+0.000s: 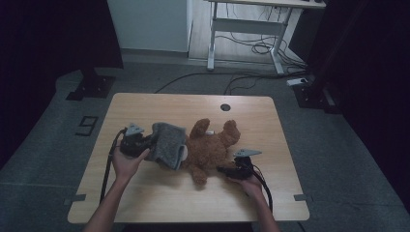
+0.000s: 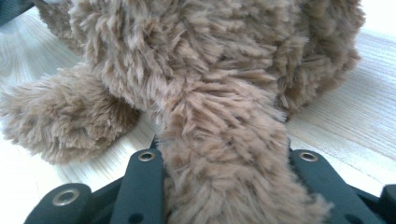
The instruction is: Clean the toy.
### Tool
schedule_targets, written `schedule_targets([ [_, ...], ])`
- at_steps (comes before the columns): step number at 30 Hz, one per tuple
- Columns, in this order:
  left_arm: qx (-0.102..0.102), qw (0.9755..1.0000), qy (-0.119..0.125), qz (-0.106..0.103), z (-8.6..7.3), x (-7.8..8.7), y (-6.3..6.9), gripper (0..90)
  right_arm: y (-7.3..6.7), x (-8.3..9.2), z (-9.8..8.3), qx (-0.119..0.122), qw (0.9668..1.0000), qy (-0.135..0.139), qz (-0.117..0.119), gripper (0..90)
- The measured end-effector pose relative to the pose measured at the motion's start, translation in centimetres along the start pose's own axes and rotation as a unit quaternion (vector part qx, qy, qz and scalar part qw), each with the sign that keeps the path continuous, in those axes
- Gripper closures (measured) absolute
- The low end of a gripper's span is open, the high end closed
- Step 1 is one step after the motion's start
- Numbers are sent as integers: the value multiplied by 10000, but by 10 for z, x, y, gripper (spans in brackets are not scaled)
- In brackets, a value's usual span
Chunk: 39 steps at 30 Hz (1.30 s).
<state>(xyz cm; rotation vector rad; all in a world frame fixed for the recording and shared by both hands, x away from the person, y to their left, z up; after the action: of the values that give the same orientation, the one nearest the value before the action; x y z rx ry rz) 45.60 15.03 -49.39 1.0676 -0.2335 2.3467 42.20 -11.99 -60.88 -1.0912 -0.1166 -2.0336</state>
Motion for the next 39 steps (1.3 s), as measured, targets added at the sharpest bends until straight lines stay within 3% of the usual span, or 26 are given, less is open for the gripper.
schedule_targets([
  [4,-239,9997,74,-84,35,-2,23,813,0,0,1,24,10000,14,-53,626],
  [7,-334,9992,-59,-191,50,-22,40,812,0,0,1,48,9999,10,-139,626],
  [9,-303,9991,-183,-248,52,-37,45,811,1,0,2,55,9998,22,-172,626],
  [12,-115,9977,-458,-480,43,-60,48,812,4,0,3,38,9997,77,-221,627],
  [15,-56,9971,-451,-617,33,-67,49,815,4,-1,4,29,9997,91,-229,627],
  [19,-91,9962,-435,-743,24,-62,52,817,4,-1,3,13,9996,79,-255,626],
  [22,-244,9962,-388,-737,13,-59,60,821,4,-1,2,-54,9996,54,-261,619],
  [29,-341,9960,-184,-803,-2,-49,70,826,5,-1,-2,-276,9995,-19,-117,504],
  [33,-441,9960,-117,-767,-7,-47,77,828,5,-2,-2,-262,9995,-44,-156,492],
  [39,-453,9950,23,-894,-16,-43,85,835,4,-2,-3,-229,9995,-84,-217,483],
])
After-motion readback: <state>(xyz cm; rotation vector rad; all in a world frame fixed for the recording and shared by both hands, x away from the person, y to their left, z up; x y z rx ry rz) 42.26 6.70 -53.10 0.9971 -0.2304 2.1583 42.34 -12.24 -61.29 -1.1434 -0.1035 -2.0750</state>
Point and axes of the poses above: each handheld gripper's, and its own axes: x roughly backward along the jaws, z roughly out of its top, y roughly to its right, the point moved 10 cm from there along -x, roughly forward along the jaws, and after that the axes turned 14 degrees about -y, right-handed, at the moved point
